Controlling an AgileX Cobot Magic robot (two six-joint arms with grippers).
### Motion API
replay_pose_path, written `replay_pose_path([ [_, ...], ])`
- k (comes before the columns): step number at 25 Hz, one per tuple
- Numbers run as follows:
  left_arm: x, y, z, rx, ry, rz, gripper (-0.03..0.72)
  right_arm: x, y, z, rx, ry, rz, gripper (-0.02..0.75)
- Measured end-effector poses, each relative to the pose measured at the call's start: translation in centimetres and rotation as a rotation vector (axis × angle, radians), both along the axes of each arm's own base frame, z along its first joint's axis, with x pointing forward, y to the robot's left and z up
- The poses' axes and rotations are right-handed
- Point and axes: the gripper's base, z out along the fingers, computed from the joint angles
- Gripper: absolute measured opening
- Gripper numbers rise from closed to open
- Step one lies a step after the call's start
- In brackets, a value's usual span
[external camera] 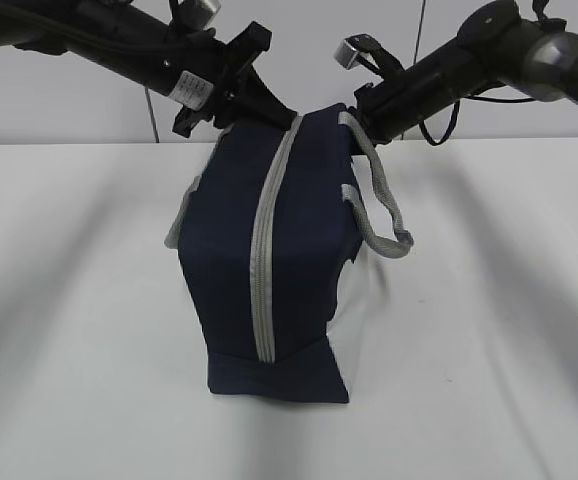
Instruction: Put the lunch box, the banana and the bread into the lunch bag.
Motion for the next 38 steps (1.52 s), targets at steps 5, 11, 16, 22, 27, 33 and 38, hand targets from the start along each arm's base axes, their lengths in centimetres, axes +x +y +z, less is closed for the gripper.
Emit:
replay_pose_path([
  [5,-0.3,0.1,0.7,0.012,-0.027,-0.004,0.011,-0.1,-0.1,0.1,-0.011,0.011,0.006,-0.016],
  [11,-0.3,0.0,0.6,0.019,-0.034,-0.001,0.011,-0.2,-0.3,0.0,-0.037,0.055,-0.032,-0.016],
  [16,-0.4,0.0,0.7,0.020,-0.031,-0.012,0.011,-0.1,-0.2,0.5,0.011,0.075,-0.058,0.003],
  [22,-1.1,0.1,1.7,0.022,-0.035,-0.050,0.238,0.3,-0.5,3.2,0.063,0.038,-0.118,0.330],
  [27,-1.3,0.1,2.0,0.033,-0.039,-0.065,0.502,0.1,-0.4,6.7,0.131,0.053,-0.202,0.465],
  [33,-1.6,1.1,2.6,0.111,-0.066,-0.068,0.537,-0.5,-0.9,8.8,0.150,0.196,-0.386,0.471],
  [38,-2.3,3.6,5.3,0.287,-0.126,0.027,0.539,-1.1,-1.4,10.7,0.148,0.260,-0.510,0.463],
])
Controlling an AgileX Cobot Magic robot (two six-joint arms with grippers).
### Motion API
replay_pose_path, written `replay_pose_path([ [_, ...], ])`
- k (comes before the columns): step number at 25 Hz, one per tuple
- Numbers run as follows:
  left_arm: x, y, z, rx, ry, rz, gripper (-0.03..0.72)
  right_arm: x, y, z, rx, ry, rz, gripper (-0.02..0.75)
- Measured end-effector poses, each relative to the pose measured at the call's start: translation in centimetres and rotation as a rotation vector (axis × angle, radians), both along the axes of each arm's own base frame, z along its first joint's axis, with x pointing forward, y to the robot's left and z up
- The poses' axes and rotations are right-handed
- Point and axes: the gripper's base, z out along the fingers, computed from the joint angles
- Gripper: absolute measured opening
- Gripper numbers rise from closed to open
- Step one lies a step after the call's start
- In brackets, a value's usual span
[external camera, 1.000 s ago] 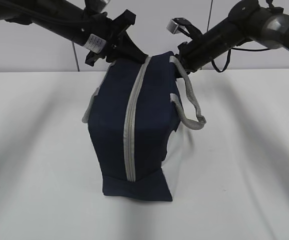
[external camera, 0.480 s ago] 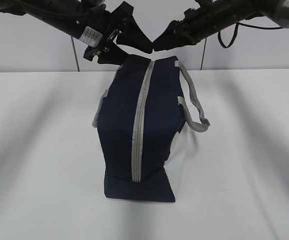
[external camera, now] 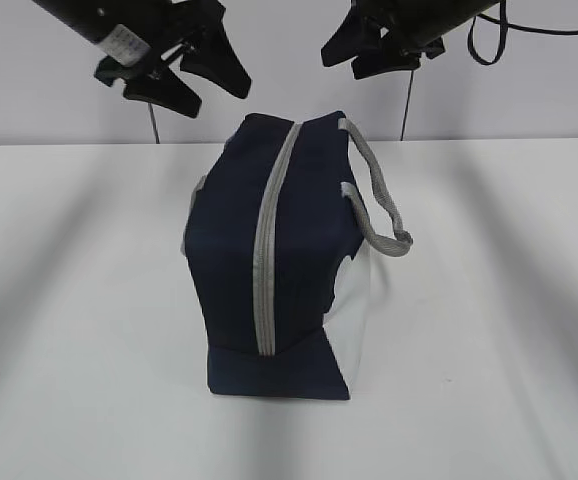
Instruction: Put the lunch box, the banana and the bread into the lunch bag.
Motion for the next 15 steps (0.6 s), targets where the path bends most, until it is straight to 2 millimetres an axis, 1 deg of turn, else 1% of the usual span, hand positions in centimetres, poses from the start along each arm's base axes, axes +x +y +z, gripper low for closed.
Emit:
replay_pose_path([
  [3,-0.7,1.3,1.6,0.090,-0.034,0.053,0.539,-0.8,-0.6,0.9,-0.046,0.044,-0.062,0.459],
  [6,-1.8,2.4,2.9,0.177,-0.036,0.083,0.539,-2.2,-1.0,1.7,-0.085,0.095,-0.104,0.459],
  [9,-3.2,3.3,4.7,0.229,-0.044,0.107,0.539,-4.0,-1.3,3.0,-0.096,0.136,-0.139,0.459],
  [13,-5.2,4.2,7.5,0.254,-0.086,0.137,0.532,-6.4,-1.4,3.5,-0.096,0.199,-0.158,0.458],
  [15,-6.3,4.7,9.0,0.261,-0.119,0.163,0.521,-7.9,-1.4,3.8,-0.102,0.224,-0.156,0.458],
])
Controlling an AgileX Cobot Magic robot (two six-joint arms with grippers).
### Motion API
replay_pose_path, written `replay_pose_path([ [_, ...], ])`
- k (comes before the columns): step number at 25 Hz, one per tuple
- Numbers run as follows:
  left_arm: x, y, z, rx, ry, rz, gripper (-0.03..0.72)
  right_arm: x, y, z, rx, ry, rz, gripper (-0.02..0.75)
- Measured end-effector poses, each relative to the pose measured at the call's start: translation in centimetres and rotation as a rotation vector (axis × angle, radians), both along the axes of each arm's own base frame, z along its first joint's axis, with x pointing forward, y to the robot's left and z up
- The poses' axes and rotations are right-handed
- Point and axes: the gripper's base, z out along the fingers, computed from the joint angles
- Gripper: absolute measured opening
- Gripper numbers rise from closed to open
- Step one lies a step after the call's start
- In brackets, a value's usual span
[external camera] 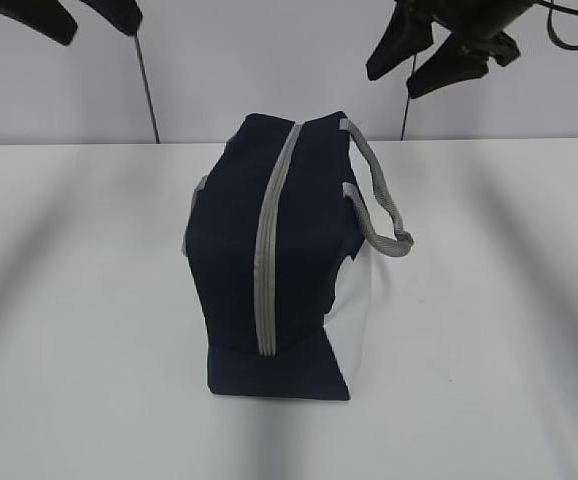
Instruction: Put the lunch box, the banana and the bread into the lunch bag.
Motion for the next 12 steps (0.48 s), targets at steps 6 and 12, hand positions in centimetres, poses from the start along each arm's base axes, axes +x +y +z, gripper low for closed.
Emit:
replay_pose_path([
  [6,-3.8,1.2,2.9,-0.012,-0.059,0.029,0.501,-6.4,-1.1,2.0,-0.087,0.026,-0.005,0.458],
  [12,-8.8,2.5,0.9,0.015,0.022,0.032,0.495,-15.7,-2.2,4.5,-0.159,-0.020,-0.011,0.458],
])
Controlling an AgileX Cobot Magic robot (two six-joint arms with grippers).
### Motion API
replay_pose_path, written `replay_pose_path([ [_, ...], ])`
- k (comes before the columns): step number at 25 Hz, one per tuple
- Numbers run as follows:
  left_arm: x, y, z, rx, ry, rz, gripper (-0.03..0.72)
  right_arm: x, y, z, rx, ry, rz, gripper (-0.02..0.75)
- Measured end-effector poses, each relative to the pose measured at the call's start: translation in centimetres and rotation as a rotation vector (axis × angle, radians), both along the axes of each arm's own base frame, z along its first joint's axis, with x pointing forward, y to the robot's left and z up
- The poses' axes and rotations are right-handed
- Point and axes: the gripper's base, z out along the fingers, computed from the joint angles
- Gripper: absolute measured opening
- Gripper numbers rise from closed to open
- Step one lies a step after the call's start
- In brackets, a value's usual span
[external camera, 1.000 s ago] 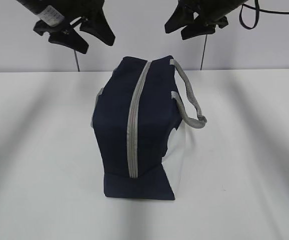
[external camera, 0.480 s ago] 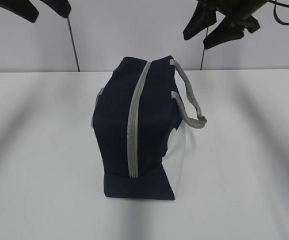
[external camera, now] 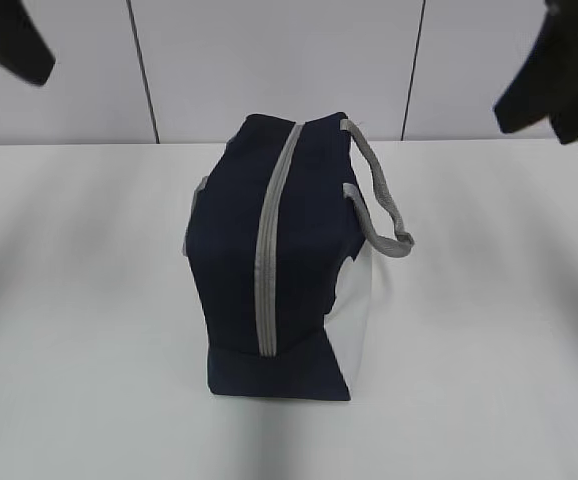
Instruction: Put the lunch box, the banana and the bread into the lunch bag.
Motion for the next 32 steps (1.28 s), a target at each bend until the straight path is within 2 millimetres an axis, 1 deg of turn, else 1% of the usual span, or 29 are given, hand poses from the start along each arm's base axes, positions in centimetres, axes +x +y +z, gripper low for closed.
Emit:
replay_pose_path([
  [2,-2.0,0.6,-1.1,0.019,0.026,0.004,0.491,-3.5,-0.4,0.4,-0.022,-0.025,-0.002,0.457],
  [3,-3.2,1.0,-1.5,0.027,0.024,0.007,0.491,-4.9,-0.6,0.5,-0.032,-0.037,-0.005,0.458],
  [6,-6.6,2.1,-2.2,0.037,-0.015,0.019,0.490,-9.9,-1.2,0.5,-0.061,-0.101,-0.015,0.457],
  [7,-7.8,2.5,-2.2,0.032,-0.040,0.022,0.488,-11.3,-1.4,0.5,-0.066,-0.123,-0.025,0.457],
  [9,-10.0,3.1,-2.8,0.028,-0.071,0.027,0.486,-14.5,-1.7,0.3,-0.070,-0.184,-0.040,0.457],
  [10,-11.1,3.4,-3.1,0.024,-0.092,0.031,0.486,-15.7,-1.8,0.2,-0.068,-0.214,-0.052,0.457],
  [13,-13.8,4.2,-4.1,0.021,-0.133,0.051,0.486,-20.1,-2.3,-0.1,-0.059,-0.338,-0.084,0.458],
  [15,-15.2,4.7,-4.8,0.021,-0.153,0.058,0.479,-22.7,-2.6,-0.4,-0.057,-0.416,-0.100,0.458],
  [19,-17.3,5.3,-6.6,0.019,-0.168,0.063,0.442,-26.8,-3.3,-1.7,-0.099,-0.543,-0.128,0.458],
  [22,-18.6,5.7,-8.1,0.026,-0.177,0.068,0.415,-28.8,-4.1,-3.4,-0.162,-0.555,-0.158,0.457],
  [25,-20.0,6.3,-9.4,0.035,-0.202,0.092,0.406,-29.6,-4.8,-4.9,-0.215,-0.548,-0.219,0.457],
  [28,-21.2,6.7,-10.5,0.037,-0.231,0.102,0.403,-29.6,-5.4,-6.2,-0.268,-0.530,-0.257,0.457],
  [32,-22.5,7.3,-11.4,0.047,-0.294,0.114,0.403,-29.1,-5.7,-7.5,-0.305,-0.481,-0.264,0.457],
])
